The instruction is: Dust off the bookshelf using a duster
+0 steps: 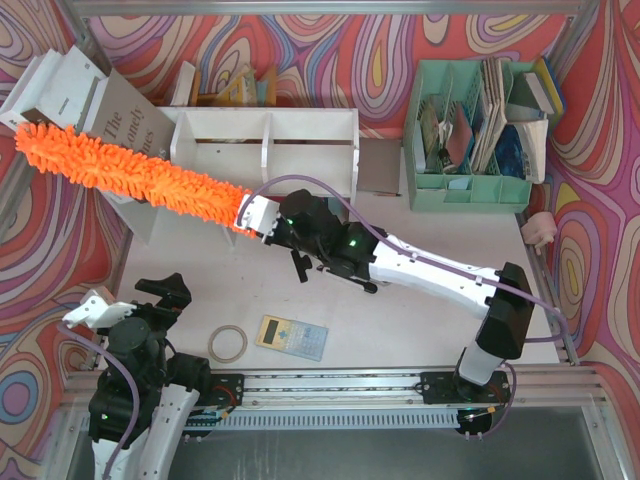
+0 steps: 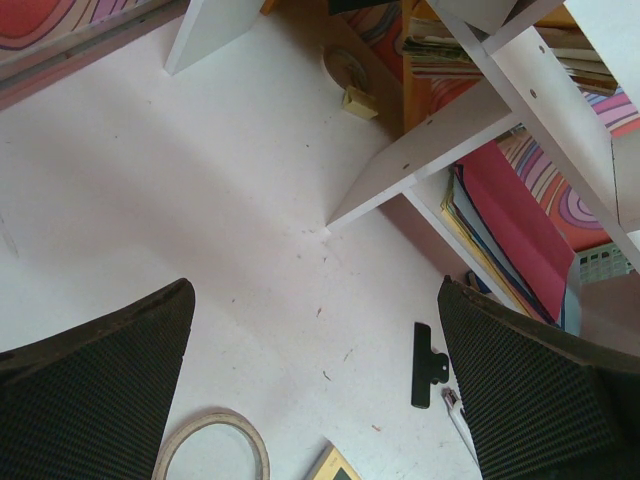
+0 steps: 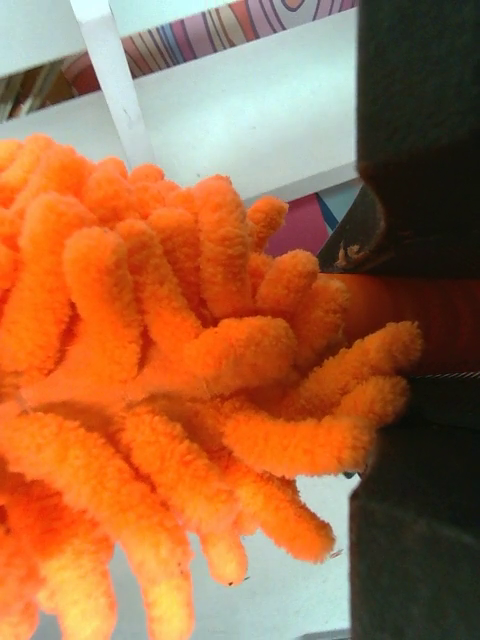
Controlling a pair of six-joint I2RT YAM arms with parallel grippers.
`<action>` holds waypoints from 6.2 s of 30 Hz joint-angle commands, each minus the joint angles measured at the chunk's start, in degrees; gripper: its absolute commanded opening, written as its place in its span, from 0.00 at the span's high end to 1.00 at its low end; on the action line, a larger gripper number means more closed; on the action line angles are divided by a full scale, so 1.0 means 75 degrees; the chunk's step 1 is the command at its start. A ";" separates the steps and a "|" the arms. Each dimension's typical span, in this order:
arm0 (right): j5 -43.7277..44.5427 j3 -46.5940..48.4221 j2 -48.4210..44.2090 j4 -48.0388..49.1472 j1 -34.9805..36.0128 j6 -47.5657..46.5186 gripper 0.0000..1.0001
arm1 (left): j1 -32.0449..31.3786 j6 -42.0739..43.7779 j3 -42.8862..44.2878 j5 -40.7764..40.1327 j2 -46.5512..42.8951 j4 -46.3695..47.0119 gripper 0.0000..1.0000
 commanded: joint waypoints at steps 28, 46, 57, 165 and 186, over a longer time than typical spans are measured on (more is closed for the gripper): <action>0.1148 0.2062 -0.0468 -0.1512 -0.0176 -0.0955 1.00 | 0.0003 0.0096 -0.0067 -0.0019 -0.0097 0.0071 0.01; 0.2124 0.2604 -0.1015 -0.1109 -0.0665 -0.2610 1.00 | 0.0003 0.0099 -0.0103 0.0041 -0.0097 0.0081 0.02; 0.1813 0.2686 -0.0748 -0.1170 -0.0680 -0.2876 1.00 | 0.0003 0.0102 -0.0109 0.0030 -0.0092 0.0069 0.01; 0.2402 0.1797 -0.0720 -0.1285 0.0644 0.3160 1.00 | 0.0120 0.0105 -0.0130 0.0118 -0.0096 0.0136 0.02; 0.1154 -0.0533 -0.0661 0.0929 0.1878 0.8756 1.00 | 0.0120 0.0092 -0.0027 0.0033 -0.0097 0.0022 0.02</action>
